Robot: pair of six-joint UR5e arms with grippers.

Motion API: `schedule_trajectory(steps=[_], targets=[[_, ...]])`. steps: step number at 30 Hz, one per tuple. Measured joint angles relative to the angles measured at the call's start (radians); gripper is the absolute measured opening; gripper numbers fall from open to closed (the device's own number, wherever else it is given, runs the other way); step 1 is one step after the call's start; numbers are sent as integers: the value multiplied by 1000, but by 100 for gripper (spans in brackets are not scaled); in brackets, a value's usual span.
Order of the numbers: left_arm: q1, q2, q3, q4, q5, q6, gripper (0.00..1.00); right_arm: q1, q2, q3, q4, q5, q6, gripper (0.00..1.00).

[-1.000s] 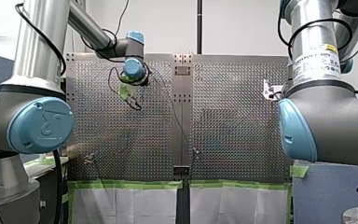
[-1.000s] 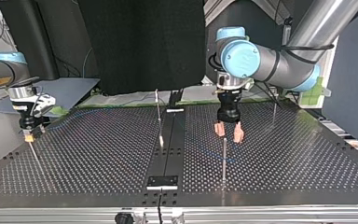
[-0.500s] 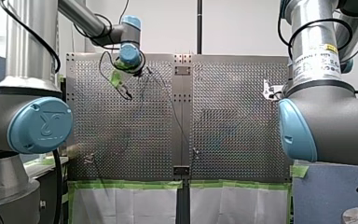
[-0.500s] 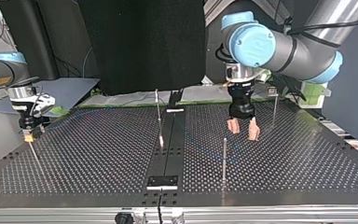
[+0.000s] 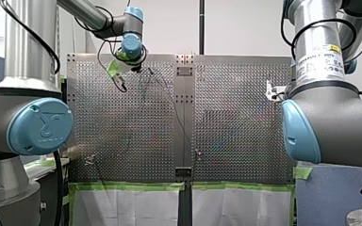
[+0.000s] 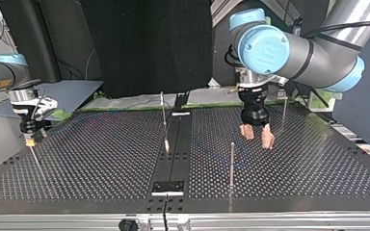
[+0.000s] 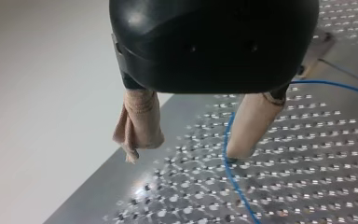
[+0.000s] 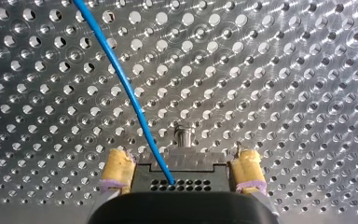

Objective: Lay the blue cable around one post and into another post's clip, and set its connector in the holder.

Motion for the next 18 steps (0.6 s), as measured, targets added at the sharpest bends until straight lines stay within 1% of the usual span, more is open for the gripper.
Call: schedule_trajectory(steps=[3,10,18], targets=[[-5,0,2,-28,12,28,100,0,0,0,0,0,0,100],[-13,0,6,-87,58,88,100,0,0,1,1,0,0,100],[-17,0,20,-100,74,158,100,1,0,1,2,0,1,100]])
